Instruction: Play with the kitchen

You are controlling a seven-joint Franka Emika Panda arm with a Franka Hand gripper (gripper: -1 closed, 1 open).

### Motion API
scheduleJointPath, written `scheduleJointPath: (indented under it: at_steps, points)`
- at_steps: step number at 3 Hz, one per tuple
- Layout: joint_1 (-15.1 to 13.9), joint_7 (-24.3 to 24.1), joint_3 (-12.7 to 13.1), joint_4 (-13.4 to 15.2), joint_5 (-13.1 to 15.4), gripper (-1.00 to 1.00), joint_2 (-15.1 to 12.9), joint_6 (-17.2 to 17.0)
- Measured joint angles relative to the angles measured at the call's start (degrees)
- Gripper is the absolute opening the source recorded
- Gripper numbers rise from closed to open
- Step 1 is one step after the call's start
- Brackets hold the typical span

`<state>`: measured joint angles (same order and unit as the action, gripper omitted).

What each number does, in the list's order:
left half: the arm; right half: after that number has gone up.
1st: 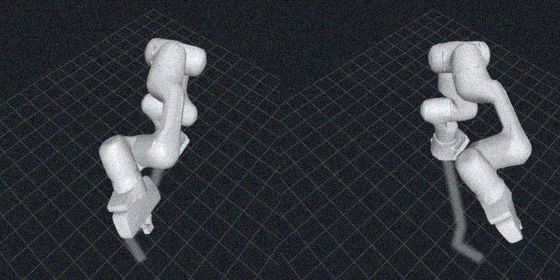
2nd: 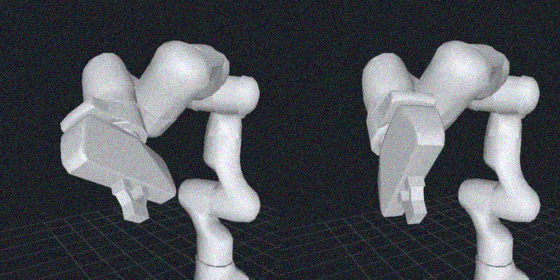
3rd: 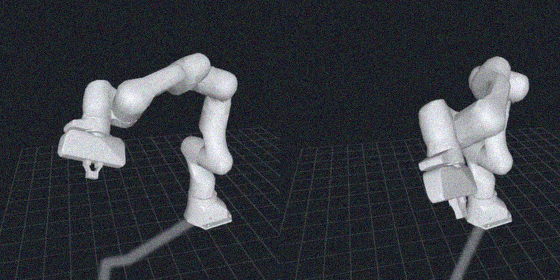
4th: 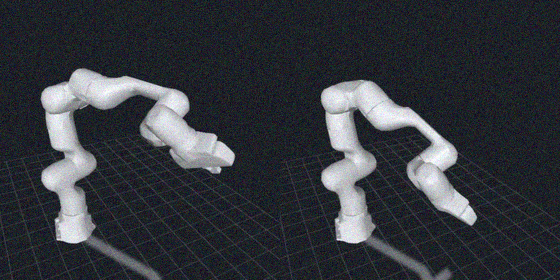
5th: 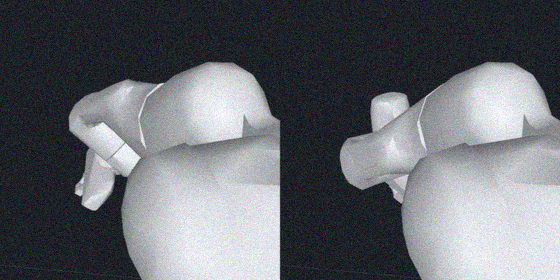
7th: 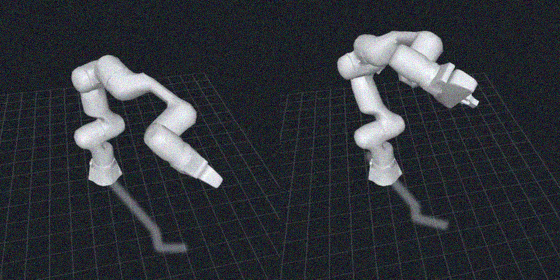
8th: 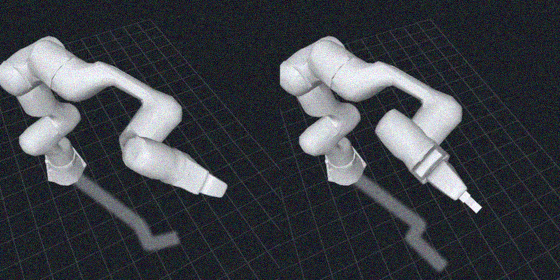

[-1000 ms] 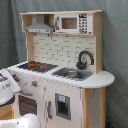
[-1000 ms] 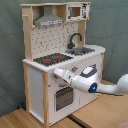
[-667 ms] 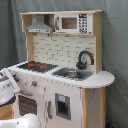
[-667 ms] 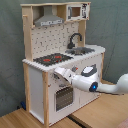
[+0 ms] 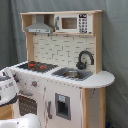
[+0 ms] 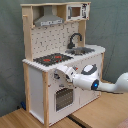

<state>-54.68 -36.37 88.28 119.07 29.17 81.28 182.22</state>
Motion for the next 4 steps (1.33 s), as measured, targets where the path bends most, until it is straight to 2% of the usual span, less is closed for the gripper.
scheduleJointPath:
  at_steps: [1,2,4]
  points:
    - [0.0,-3.0,0.1,-0.1,0.0,-1.0,0.0,1.0]
    - [0.0,-3.1,0.2,-0.1,0.0,1.0,0.0,1.1]
    - [8.1,-2.5,0.4,0.3,0.2,1.0,0.8,-6.6]
